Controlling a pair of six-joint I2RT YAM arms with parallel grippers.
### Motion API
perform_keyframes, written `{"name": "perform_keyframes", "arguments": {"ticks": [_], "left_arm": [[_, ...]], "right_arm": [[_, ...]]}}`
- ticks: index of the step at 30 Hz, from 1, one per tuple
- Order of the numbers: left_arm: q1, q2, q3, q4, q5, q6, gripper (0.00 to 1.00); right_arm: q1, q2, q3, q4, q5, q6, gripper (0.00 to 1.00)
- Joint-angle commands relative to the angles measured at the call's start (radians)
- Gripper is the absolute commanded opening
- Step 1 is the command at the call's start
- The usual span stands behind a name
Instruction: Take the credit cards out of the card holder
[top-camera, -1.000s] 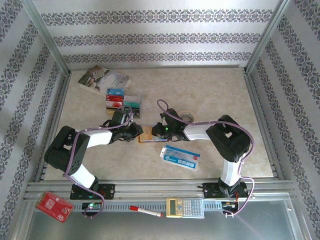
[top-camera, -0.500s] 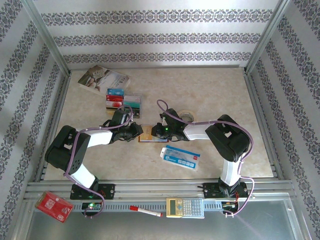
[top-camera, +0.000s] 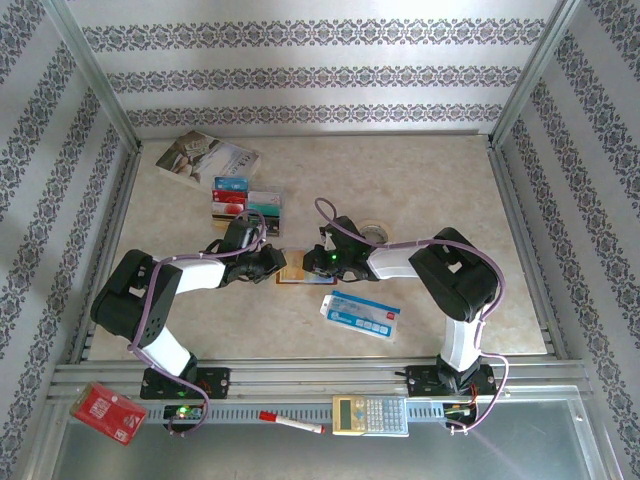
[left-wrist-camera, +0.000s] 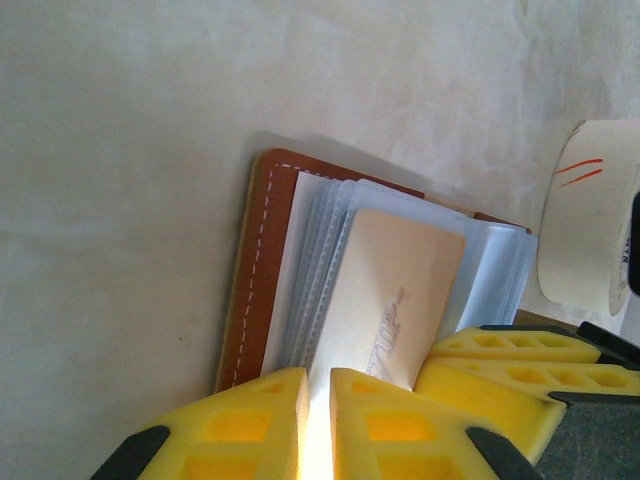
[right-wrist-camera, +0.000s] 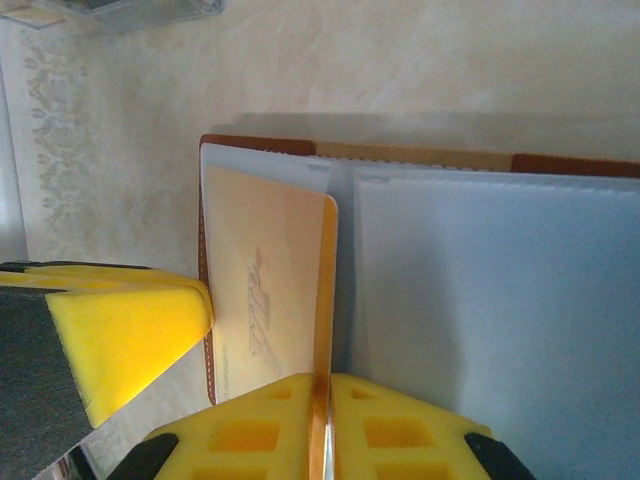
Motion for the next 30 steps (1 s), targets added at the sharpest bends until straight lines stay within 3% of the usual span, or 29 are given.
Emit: {"name": "perform_keyframes", "arguments": {"ticks": [1,10,19,26,30], "left_arm": [[0.005,0.029,0.001,-0.006,0.015,-0.009,0.16],[0.004,0.021,0.002,-0.019,0.013,-0.006,0.17],[0.005,-0.042,0.011,-0.068,-0.019,0.014,0.27],[0.011,-0.103,0.104,-0.215,-0.009,0.100,0.28],[0.005,-0.087,0.115,-0.188,0.035,0.099,0.28]], "right_arm": [[0.002,0.022,0.015,0.033,-0.030,0.012,0.15],[0.000,0.002,0.000,0.041,-0.021,0.006,0.09],[-0.031,-0.056,-0.051,0.039,0.012,-0.006,0.07],[-0.045,-0.054,-0.064,0.038,-0.001,-0.001,0.07],[-0.046,-0.049,-0.063,0.042,-0.004,0.003,0.07]]}}
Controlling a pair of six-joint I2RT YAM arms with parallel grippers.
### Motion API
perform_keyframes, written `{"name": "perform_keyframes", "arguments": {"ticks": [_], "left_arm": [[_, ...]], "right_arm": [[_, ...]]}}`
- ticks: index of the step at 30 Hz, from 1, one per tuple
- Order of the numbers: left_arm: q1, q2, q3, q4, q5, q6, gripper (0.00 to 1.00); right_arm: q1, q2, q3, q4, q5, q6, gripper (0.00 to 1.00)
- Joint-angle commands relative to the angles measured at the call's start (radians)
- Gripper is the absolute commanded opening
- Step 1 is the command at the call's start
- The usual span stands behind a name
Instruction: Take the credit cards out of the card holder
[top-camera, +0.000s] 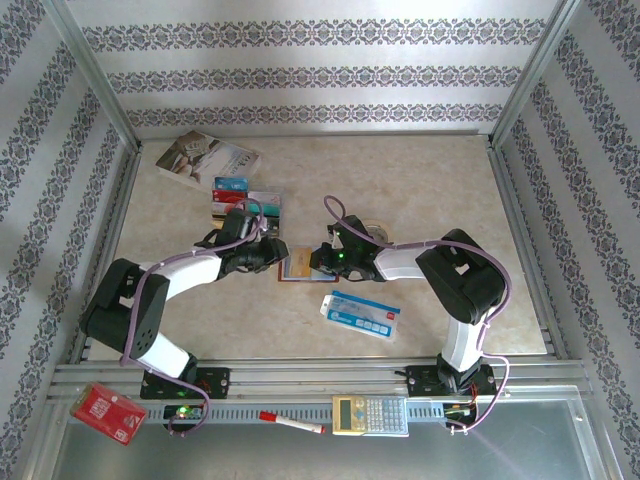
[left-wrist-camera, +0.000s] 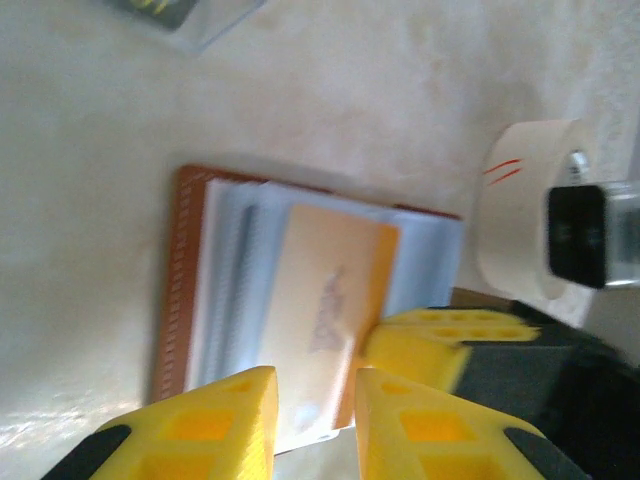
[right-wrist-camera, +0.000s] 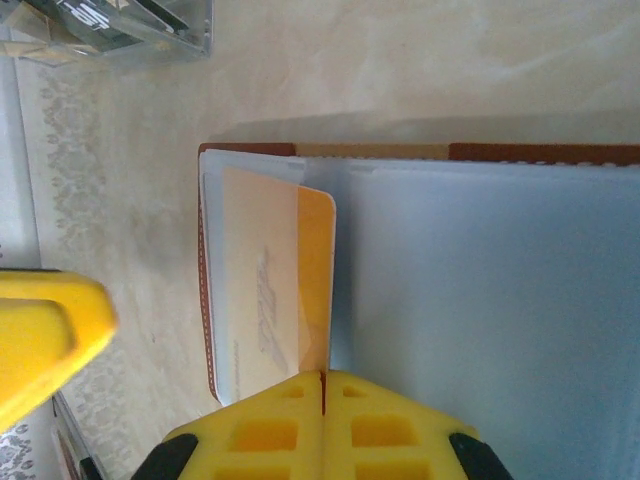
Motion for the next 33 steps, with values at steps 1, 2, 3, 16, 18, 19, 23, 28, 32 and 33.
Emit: {"name": "perform_keyframes", "arguments": {"ticks": [1,2,3,16,18,19,23,28,32,33], "left_arm": [[-0.004,0.011,0.016,-0.020,0.042,0.032,0.28],[-0.007,0.025,0.018,-0.010,0.049,0.027,0.27],[-0.012,0.041,0.023,-0.002,0.056,0.024,0.26],[-0.022,0.196,0.085,-0.009,0.041,0.049,0.21],[-0.023,0.198,0.078,-0.024,0.033,0.060,0.21],[-0.021,0.198,0.074,-0.031,0.026,0.064,0.21],[-0.021,0.202,0.071,-0.067,0.008,0.081,0.21],[-0.021,0.206,0.069,-0.075,0.004,0.087,0.20],[-0.021,0.204,0.070,-0.077,0.002,0.087,0.21],[-0.020,0.204,0.071,-0.077,0.003,0.088,0.21]], "right_arm": [[-0.006,-0.011,-0.012,0.011,-0.001,-0.008,0.07],[-0.006,-0.010,-0.012,0.011,-0.001,-0.007,0.07],[-0.006,-0.011,-0.012,0.011,-0.001,-0.007,0.07],[-0.006,-0.009,-0.008,0.021,-0.024,-0.004,0.11],[-0.006,-0.005,-0.006,0.024,-0.027,-0.004,0.14],[-0.007,0.000,-0.004,0.025,-0.027,-0.004,0.16],[-0.009,0.023,-0.001,0.023,-0.024,0.009,0.19],[-0.009,0.043,0.000,0.029,-0.036,0.018,0.20],[-0.010,0.040,0.004,0.030,-0.040,0.013,0.19],[-0.011,0.038,0.006,0.030,-0.040,0.012,0.17]]}}
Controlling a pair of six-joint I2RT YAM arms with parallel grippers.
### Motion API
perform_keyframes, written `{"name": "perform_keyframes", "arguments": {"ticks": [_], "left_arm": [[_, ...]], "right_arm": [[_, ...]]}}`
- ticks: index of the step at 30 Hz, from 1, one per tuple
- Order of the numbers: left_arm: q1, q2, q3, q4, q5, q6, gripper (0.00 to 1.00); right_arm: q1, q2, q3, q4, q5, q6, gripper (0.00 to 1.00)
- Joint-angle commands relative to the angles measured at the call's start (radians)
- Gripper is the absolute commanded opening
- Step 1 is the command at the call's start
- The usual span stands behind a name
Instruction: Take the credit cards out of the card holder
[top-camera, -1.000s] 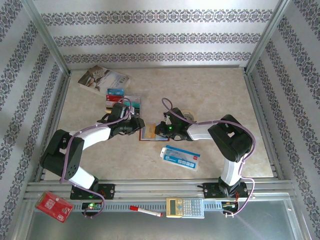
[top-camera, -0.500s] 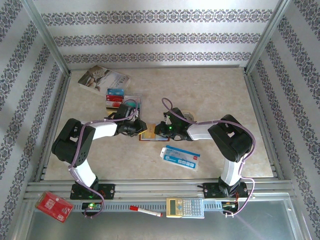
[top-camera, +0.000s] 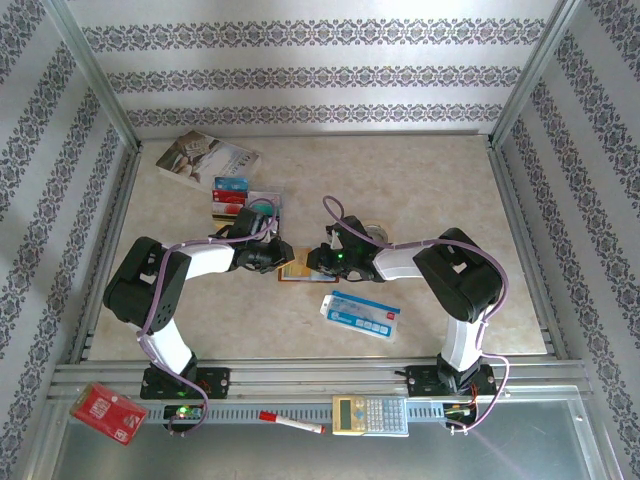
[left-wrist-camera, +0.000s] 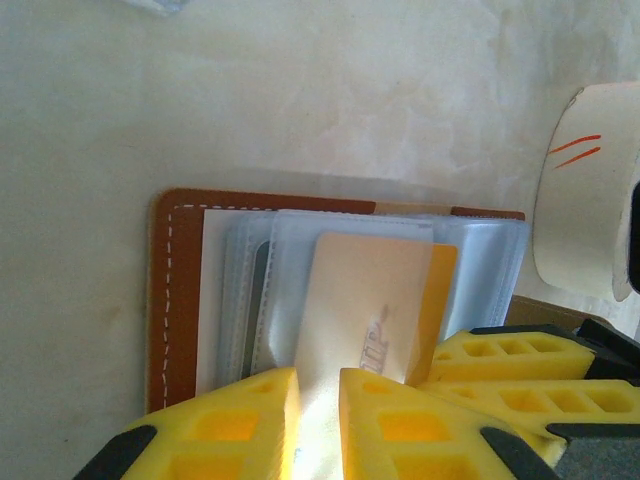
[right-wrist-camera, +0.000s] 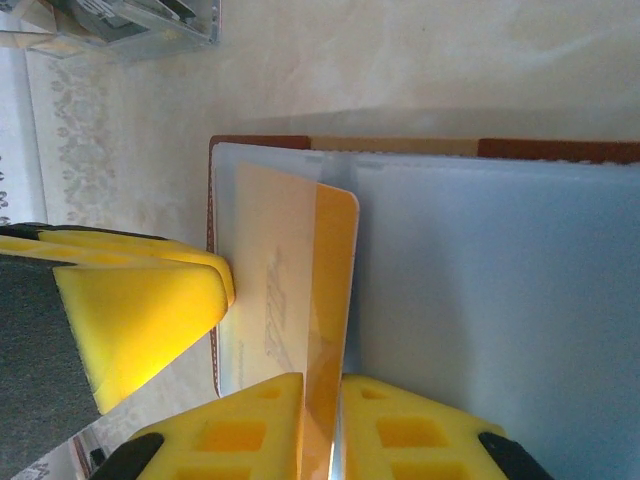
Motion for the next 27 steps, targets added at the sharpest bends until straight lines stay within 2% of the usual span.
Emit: {"name": "perform_keyframes", "arguments": {"ticks": [1,5,12,18,27], "left_arm": [[-0.008,0.019,-0.004,-0.076,-0.037,0.028,0.20],[-0.008,0.007,-0.005,-0.079,-0.047,0.026,0.22],[-0.001,-0.039,-0.013,-0.070,-0.047,0.010,0.34],[0.004,-0.147,-0.035,-0.005,-0.043,-0.023,0.41],[0.004,-0.270,-0.084,0.240,0.073,-0.139,0.53]], "right_arm": [[-0.011,0.017,0.006,-0.001,-0.012,0.003,0.16],[-0.019,0.003,-0.004,0.000,0.005,0.001,0.08],[-0.062,-0.087,-0.089,0.034,0.042,-0.017,0.00],[-0.098,-0.224,-0.165,0.095,0.058,-0.058,0.00],[-0.124,-0.387,-0.202,0.198,0.012,-0.070,0.00]]}}
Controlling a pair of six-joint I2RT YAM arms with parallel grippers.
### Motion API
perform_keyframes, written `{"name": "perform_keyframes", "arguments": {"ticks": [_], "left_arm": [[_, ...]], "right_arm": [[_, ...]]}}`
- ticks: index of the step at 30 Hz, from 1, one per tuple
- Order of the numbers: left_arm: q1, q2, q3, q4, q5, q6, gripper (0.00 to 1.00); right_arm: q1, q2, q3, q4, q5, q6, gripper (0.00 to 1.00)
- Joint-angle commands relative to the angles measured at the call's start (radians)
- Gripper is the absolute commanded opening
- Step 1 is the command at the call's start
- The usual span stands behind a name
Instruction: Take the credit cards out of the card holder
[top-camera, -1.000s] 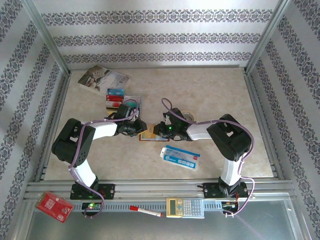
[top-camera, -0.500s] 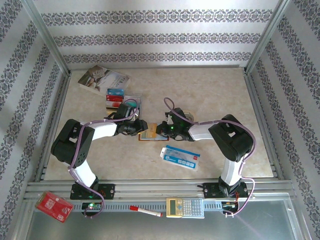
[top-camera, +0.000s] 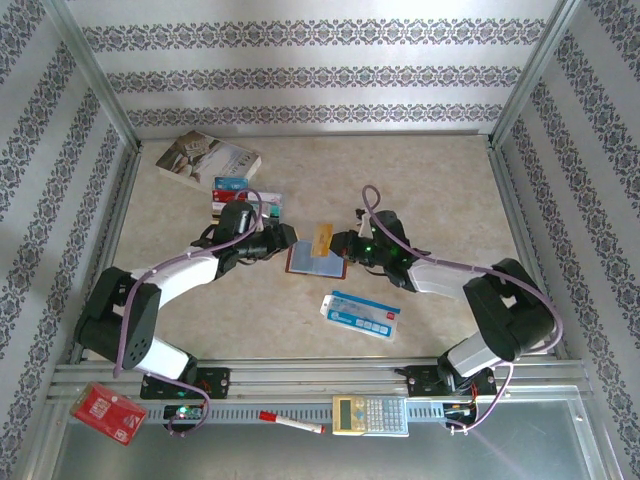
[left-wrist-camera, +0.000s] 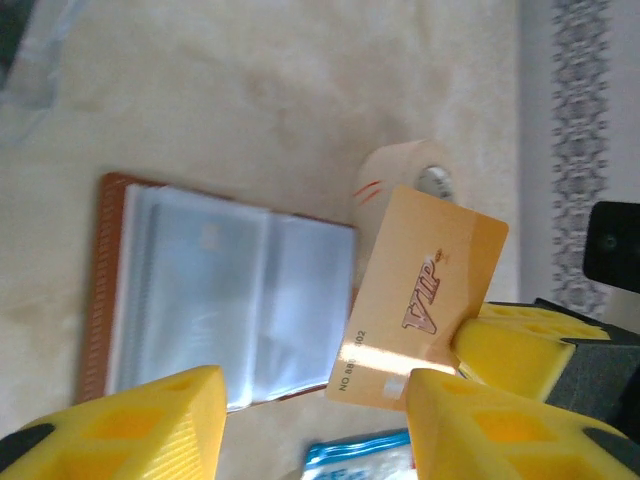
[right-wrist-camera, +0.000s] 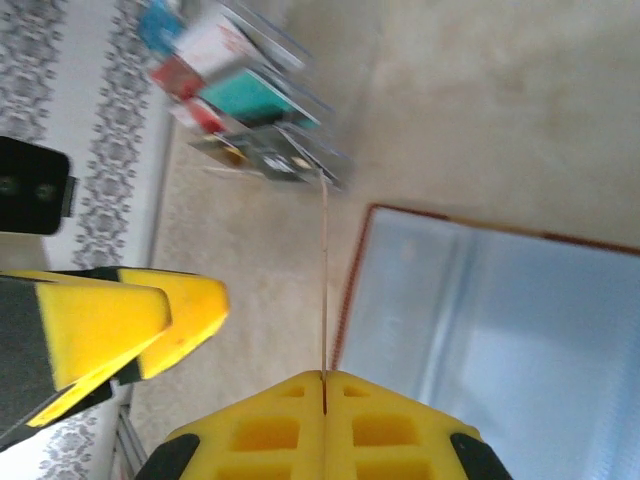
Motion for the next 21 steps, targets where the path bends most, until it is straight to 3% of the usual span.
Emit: {"name": "perform_keyframes", "arguments": {"ticks": [1,11,16,21], "left_arm": [[0.003,-0.028,-0.024,0.152,0.073,-0.077,0.54],[0.001,-0.021,-0.033,0.343,0.174,-0.170,0.57],[-0.004,-0.017,-0.036,0.409,0.226,-0.185,0.52],[-0.004,-0.034,-0.052,0.420,0.198,-0.179,0.44]], "right_arm": [[-0.009,-0.053,-0.012,0.077,-0.028,-0.026,0.00],[-0.009,-0.079,-0.004,0.234,-0.161,0.059,0.00],[-0.011,-0.069,-0.005,0.294,-0.188,0.101,0.00],[-0.017,-0.050,-0.009,0.351,-0.207,0.139,0.00]]}}
